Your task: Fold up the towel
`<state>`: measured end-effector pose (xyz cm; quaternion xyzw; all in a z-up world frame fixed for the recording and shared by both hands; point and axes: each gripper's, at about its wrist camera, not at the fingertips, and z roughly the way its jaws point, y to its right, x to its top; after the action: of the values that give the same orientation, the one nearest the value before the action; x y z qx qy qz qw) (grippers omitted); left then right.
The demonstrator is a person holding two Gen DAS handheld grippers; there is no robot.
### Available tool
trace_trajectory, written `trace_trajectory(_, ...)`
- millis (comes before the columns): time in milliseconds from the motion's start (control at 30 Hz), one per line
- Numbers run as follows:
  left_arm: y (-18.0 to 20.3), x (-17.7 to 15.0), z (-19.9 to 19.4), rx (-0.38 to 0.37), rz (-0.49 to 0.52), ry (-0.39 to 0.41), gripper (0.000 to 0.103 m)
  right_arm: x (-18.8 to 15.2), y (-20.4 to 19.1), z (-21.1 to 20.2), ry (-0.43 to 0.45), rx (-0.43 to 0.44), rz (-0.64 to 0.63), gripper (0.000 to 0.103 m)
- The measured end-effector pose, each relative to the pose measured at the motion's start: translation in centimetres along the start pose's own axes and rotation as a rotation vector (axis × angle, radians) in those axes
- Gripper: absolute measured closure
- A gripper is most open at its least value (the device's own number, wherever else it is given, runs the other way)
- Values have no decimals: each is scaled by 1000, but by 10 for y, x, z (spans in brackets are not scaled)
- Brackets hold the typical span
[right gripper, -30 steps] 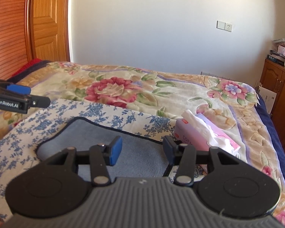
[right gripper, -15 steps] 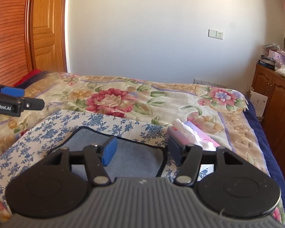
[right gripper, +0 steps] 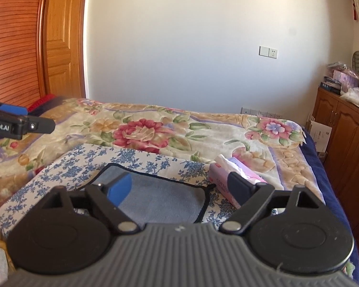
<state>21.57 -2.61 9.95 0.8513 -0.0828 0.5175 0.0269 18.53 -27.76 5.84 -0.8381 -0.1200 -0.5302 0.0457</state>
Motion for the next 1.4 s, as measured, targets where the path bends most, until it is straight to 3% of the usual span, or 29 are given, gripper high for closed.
trace_trajectory(100, 1, -1, -8, 10, 6, 15, 0, -4, -2, -6, 8, 4, 6, 0)
trace_trajectory(867, 20, -38, -72, 44, 48, 16, 0, -24, -11, -56, 12, 1, 25, 0)
trace_trajectory(1400, 37, -64, -114, 1, 35, 60, 0, -40, -20, -88, 20, 11, 62, 0)
